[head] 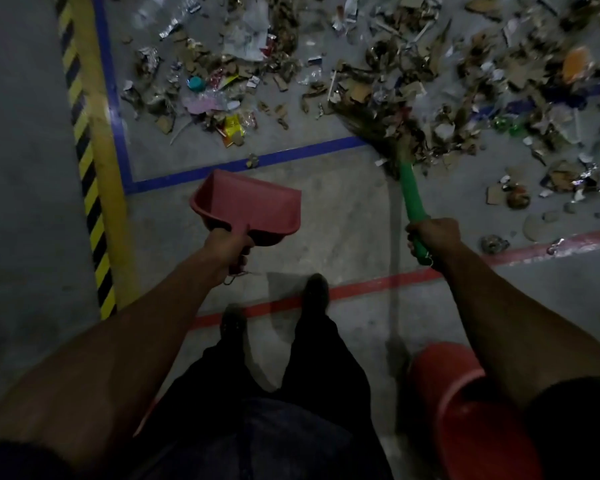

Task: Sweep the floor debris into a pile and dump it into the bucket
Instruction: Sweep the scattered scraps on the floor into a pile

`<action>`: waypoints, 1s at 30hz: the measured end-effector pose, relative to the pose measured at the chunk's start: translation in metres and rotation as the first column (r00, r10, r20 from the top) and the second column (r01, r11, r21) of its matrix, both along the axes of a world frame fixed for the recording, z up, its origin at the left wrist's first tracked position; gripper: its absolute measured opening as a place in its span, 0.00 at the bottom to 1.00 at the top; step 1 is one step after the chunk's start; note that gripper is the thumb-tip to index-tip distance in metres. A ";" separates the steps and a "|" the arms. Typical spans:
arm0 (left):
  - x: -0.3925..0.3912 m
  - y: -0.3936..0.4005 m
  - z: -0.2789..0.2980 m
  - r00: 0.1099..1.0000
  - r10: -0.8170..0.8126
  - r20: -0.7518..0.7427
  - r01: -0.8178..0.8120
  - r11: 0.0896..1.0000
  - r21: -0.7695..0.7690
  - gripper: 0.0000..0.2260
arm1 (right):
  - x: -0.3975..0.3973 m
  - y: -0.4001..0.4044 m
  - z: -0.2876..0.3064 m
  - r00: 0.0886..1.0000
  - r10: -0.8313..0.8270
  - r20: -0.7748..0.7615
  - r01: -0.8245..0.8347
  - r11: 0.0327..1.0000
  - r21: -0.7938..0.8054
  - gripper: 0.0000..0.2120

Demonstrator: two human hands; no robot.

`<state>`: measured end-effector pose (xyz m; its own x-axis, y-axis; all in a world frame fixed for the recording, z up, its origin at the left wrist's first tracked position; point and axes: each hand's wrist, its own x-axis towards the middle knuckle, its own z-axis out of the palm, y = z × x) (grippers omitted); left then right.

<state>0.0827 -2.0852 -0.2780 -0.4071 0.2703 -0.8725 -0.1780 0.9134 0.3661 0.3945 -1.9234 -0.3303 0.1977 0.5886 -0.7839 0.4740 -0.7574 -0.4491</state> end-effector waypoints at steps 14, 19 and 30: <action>0.029 0.031 0.016 1.000 0.014 -0.005 -0.014 1.000 0.019 0.03 | -0.011 -0.093 0.027 0.980 -0.047 -0.194 0.036 0.997 -0.062 0.01; 0.029 0.025 0.011 0.998 0.050 0.026 -0.051 0.998 0.036 0.02 | 0.010 -0.079 0.019 0.990 -0.049 -0.130 0.028 0.987 -0.161 0.03; 0.035 0.008 0.012 0.996 0.086 0.005 -0.086 0.995 0.043 0.04 | 0.019 -0.025 0.032 0.967 -0.227 -0.116 0.233 0.972 0.042 0.01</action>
<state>0.1180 -2.0776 -0.2661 -0.4280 0.2714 -0.8621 -0.2563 0.8782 0.4038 0.4131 -1.9479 -0.2982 0.2477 0.5798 -0.7762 0.2357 -0.8132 -0.5322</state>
